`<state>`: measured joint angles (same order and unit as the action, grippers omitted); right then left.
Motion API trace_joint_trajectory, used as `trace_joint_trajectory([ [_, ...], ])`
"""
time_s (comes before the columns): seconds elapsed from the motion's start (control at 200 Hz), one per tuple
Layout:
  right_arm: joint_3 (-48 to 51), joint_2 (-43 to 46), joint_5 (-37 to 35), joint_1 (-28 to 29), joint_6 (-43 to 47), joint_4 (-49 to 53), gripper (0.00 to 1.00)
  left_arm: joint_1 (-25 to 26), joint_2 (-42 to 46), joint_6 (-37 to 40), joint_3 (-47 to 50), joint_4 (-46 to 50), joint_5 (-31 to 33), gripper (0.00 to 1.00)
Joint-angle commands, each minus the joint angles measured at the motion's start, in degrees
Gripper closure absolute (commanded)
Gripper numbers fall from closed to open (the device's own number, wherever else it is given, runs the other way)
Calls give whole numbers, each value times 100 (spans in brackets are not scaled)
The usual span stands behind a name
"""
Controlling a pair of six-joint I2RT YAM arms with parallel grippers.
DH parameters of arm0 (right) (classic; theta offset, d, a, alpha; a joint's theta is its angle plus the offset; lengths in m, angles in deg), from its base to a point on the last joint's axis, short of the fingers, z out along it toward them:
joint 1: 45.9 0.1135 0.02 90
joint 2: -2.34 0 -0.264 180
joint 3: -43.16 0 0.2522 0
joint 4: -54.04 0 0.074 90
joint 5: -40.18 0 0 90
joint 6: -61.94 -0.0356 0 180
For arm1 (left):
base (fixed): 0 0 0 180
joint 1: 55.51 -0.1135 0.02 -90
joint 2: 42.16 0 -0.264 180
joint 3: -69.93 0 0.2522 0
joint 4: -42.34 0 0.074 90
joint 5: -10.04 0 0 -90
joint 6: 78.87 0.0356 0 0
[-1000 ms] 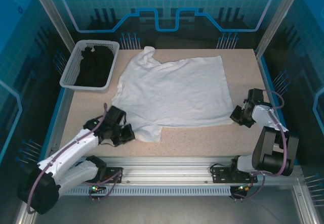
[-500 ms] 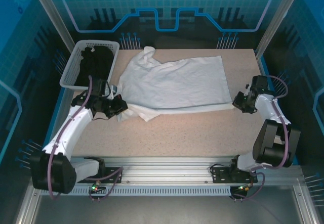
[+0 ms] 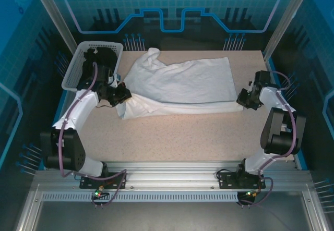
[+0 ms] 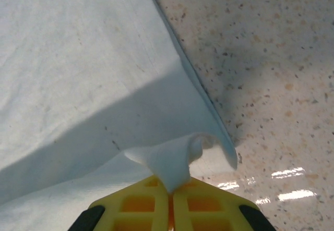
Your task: Fold the inside-out t-shirt
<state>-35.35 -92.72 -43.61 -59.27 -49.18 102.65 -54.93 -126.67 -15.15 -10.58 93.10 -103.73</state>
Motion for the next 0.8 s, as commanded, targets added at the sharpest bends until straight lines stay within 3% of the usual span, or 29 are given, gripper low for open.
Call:
trace_joint_trajectory([
  [0.0, -329, -248, -62, 106, 86, -5, 91, -79, -283, 233, -411, 101, 70, 100],
  [0.48, -1314, -1179, -2, 295, 56, -13, 91, -276, -1441, 218, -1577, 292, 172, 100],
  [0.675, -2145, -1952, 43, 420, 43, 7, 89, -278, -2245, 98, -2297, 328, 417, 100],
  [0.795, -2925, -2602, 105, 418, 48, 143, 68, -286, -3075, -145, -3078, 311, 601, 79],
])
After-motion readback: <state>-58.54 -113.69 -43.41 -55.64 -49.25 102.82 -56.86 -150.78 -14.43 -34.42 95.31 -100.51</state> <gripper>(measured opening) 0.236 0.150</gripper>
